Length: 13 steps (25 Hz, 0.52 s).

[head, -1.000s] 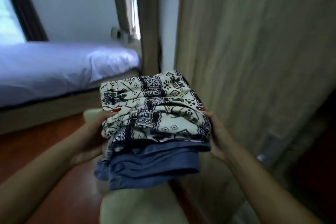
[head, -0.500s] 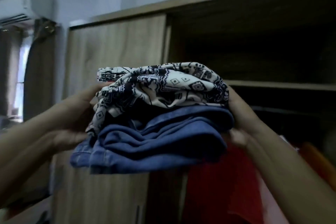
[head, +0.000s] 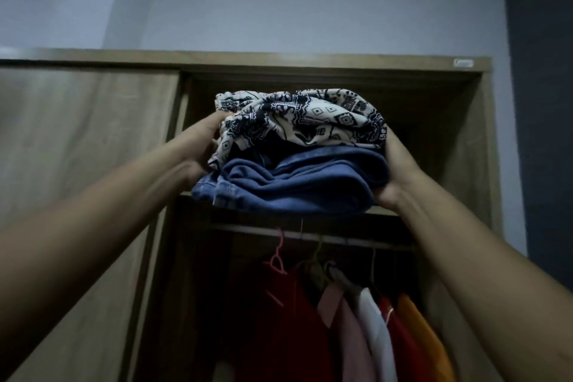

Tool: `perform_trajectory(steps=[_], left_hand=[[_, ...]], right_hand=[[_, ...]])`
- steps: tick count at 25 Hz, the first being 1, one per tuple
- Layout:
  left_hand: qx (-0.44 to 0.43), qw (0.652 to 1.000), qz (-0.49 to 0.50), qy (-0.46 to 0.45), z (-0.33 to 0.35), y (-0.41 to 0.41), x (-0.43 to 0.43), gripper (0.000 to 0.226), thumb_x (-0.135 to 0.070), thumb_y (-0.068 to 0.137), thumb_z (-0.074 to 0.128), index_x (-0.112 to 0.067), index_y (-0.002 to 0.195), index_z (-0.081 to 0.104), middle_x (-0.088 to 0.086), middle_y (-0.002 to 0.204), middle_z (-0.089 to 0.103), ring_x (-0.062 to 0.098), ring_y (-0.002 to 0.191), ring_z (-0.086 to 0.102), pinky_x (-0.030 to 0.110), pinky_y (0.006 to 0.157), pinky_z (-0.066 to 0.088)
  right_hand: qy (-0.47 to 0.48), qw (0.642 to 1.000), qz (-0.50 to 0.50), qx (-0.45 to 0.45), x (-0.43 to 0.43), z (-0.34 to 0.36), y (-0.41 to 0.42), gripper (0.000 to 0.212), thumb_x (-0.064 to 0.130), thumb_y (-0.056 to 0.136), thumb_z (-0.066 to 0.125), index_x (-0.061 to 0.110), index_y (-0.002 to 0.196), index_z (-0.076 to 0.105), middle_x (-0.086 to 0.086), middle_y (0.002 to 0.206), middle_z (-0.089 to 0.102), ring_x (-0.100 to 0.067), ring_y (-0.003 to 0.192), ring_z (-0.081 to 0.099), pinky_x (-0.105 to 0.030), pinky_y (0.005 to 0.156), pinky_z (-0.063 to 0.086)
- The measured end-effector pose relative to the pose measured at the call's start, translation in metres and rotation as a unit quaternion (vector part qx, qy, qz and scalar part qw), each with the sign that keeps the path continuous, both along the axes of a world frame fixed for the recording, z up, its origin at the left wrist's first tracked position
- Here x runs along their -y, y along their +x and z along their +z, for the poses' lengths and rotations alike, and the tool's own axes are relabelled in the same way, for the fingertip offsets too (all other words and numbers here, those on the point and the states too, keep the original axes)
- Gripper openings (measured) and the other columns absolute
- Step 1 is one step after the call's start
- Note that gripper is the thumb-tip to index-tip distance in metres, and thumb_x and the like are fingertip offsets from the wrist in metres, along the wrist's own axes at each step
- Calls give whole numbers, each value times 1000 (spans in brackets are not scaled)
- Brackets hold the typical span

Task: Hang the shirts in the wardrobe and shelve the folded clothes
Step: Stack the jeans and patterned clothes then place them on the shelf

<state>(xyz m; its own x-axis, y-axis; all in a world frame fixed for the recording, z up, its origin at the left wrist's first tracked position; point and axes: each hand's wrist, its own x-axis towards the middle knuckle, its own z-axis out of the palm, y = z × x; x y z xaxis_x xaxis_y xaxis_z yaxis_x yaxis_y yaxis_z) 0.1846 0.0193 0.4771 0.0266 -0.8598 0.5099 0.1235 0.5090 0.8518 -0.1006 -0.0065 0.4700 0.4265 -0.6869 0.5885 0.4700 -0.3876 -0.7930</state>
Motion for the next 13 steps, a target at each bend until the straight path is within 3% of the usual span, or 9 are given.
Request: perform_trajectory(steps=[3,6,8,9,10,13], left_hand=[[-19,999,-15,39,3,-12,39,72,-45,66,73,-11,128,58,13,130,61,34,120,57,49,104,43],[-21,997,-1,79,0,-10,95,64,-44,69,70,-6,120,63,18,124,64,37,111,62,46,96,50],[5,995,41,89,-1,-12,115,42,-42,78,63,-3,92,67,19,94,69,32,79,67,31,69,58],[15,994,52,94,-1,-10,128,35,-40,82,59,-6,80,65,15,82,67,28,67,64,26,57,56],[24,993,56,102,1,-10,138,33,-38,85,57,-7,75,63,13,78,66,26,63,63,26,54,53],[56,991,64,102,3,1,171,43,-44,84,59,-3,96,67,18,99,70,31,81,67,32,64,56]], right_hand=[[17,999,-27,10,41,12,7,61,48,86,46,9,132,54,-18,139,51,-35,126,51,-50,110,37],[50,996,-71,16,102,8,13,53,42,87,48,4,121,61,-18,117,65,-35,107,63,-47,102,45],[70,993,-97,-6,132,3,15,54,40,85,52,3,125,58,-18,121,64,-35,111,61,-50,103,44],[73,991,-107,-15,144,3,15,54,38,85,54,4,127,57,-19,126,61,-36,117,58,-51,105,42],[68,990,-122,-13,159,7,14,53,37,85,56,3,126,58,-20,126,61,-36,118,57,-51,105,42],[96,965,-245,-10,189,7,16,58,34,73,71,-2,118,61,-23,114,67,-39,100,67,-52,93,51]])
